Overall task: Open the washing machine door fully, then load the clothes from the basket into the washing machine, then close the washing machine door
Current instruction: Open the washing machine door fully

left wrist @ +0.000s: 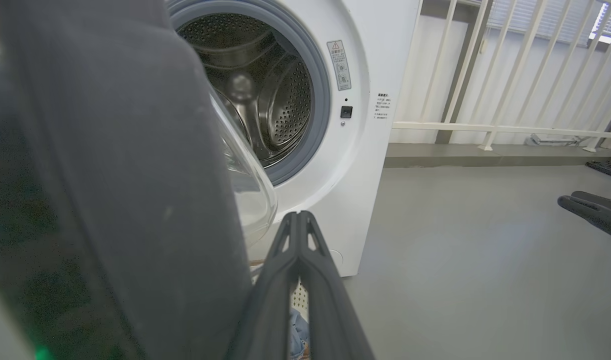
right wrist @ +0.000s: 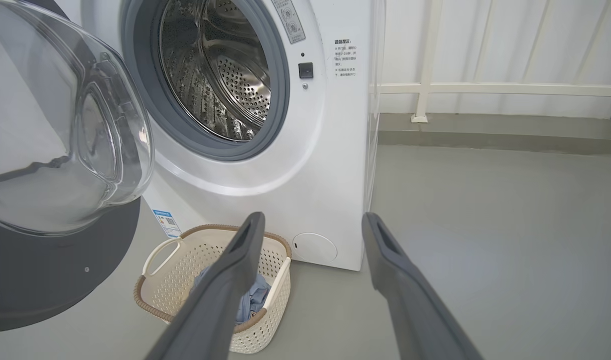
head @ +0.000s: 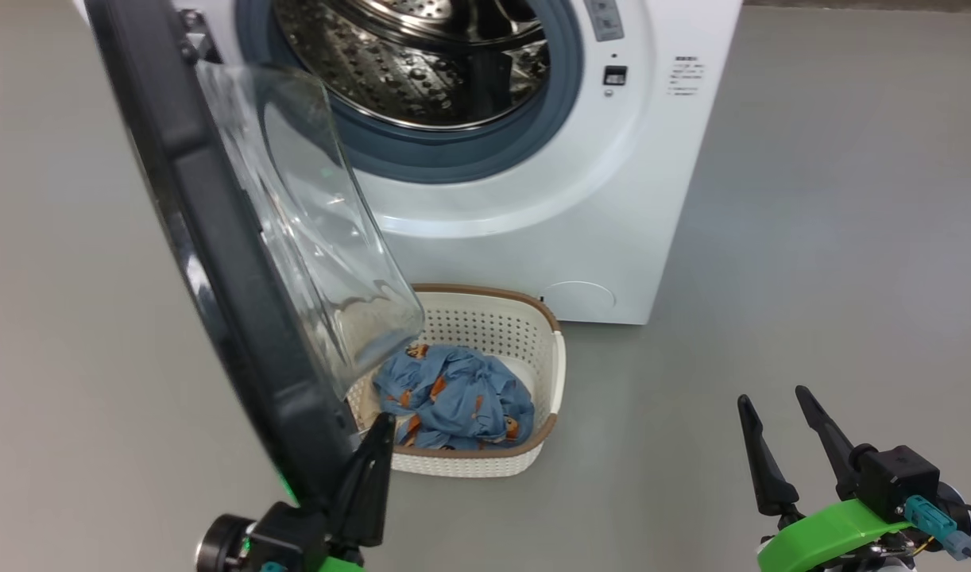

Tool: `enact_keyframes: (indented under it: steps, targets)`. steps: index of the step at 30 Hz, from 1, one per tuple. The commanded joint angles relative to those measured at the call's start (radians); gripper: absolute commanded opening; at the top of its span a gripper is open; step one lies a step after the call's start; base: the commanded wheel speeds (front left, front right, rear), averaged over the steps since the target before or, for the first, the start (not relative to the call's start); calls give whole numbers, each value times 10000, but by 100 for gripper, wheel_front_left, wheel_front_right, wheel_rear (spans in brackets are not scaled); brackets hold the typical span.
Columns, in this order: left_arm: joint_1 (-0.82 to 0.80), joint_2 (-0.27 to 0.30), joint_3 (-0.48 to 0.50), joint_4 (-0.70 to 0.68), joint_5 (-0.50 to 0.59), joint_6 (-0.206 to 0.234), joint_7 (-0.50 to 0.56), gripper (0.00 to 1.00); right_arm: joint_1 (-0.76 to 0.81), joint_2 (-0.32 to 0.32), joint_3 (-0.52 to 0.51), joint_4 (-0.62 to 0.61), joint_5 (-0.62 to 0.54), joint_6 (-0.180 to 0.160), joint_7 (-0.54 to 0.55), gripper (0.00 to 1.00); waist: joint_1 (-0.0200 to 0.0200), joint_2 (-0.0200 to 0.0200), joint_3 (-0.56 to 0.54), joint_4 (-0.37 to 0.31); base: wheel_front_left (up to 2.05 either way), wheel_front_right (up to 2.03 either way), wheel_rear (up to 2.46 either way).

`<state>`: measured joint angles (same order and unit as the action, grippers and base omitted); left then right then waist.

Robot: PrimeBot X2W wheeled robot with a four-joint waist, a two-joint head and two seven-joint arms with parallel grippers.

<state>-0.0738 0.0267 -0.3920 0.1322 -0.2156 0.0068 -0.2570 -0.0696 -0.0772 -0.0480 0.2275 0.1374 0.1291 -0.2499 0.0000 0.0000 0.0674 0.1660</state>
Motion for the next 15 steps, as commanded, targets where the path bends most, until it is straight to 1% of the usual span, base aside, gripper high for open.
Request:
enact_keyframes:
  steps: [1,4,8,9,15]
  targets:
    - [-34,243,898,-228,-35,417,-48,0,-128,-3,228,-208,166,16,-118,100,0,0,-32,399,0,0,0]
    - [88,251,1115,-301,-42,528,-48,0,-105,9,214,-212,160,16,-118,100,0,0,-29,539,0,0,0]
    - [376,346,1733,-534,-81,770,-48,0,-44,29,166,-237,147,16,-118,100,0,0,-37,827,0,0,0]
    - [376,346,1733,-534,-81,770,-48,0,-44,29,166,-237,147,16,-118,100,0,0,-37,827,0,0,0]
    - [746,450,2459,-733,-221,1076,-48,0,-50,57,207,-210,141,16,-118,100,0,0,-109,935,0,0,0]
